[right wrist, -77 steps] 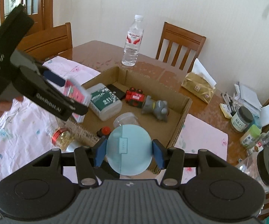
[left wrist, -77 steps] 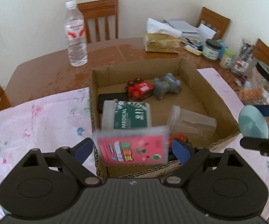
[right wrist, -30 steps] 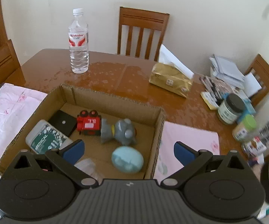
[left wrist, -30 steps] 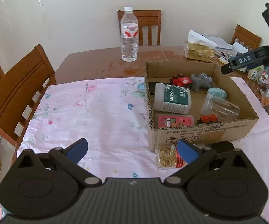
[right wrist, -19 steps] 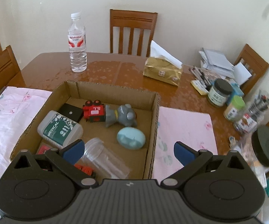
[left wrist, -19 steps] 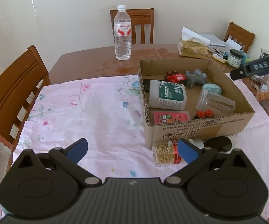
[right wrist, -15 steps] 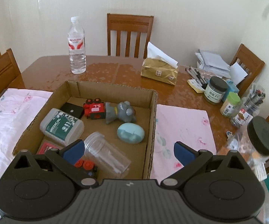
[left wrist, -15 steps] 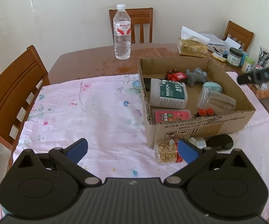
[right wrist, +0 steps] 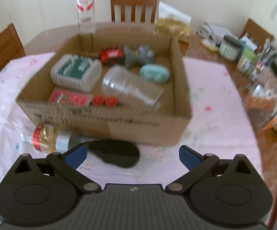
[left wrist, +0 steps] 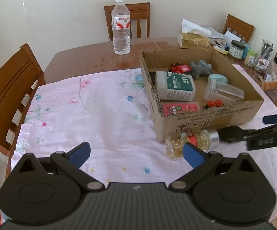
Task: Organize rigid objects
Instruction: 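Move both grippers out toward the gold capsule bottle and black oval case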
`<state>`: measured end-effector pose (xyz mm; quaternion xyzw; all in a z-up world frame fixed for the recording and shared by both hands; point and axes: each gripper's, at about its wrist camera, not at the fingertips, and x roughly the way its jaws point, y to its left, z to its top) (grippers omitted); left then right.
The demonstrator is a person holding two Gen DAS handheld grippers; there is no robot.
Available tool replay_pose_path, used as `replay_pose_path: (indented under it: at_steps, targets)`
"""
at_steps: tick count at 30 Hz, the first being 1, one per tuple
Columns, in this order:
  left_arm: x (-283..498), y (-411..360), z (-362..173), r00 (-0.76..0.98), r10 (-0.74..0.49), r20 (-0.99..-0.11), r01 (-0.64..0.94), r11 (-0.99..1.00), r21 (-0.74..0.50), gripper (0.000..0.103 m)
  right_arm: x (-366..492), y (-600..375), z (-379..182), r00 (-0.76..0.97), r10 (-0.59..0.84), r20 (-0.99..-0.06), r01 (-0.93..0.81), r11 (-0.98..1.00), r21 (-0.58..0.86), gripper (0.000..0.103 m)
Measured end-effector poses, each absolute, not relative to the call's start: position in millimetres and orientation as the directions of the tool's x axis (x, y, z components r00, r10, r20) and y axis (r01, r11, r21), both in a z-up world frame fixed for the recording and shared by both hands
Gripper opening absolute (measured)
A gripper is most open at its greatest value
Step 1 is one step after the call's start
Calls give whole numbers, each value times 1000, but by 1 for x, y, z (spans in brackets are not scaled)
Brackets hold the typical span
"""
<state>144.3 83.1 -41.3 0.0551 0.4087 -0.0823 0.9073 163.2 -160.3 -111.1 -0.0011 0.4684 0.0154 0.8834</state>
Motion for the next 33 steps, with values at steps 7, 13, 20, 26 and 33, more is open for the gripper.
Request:
replay_pose_path:
  at_steps: [7,13,20,26,33]
  targets:
    - [146,97,-48,635,-99,-766,204,978,43,102,172,-142,-132,546,36,-837,-4,999,41,103]
    - [148,105,-50,629,-89,-772,192,980,44,102,176,-143,-143,547,53,-836,6,998,67,103]
    - [149,100,-52,621,-84,-780,190,981,46,102,176,-148,-148,561,32,-827,13,999,48,103]
    - [150,83,-54,609,-96,-787,208,977,42,102,169,-168,-150,550,-11,-835,27,1000,5,103]
    - [155,54,-64,571,-142,-809,245,969,3,102,159,-197,-150,543,-1,-840,7,1000,3,103]
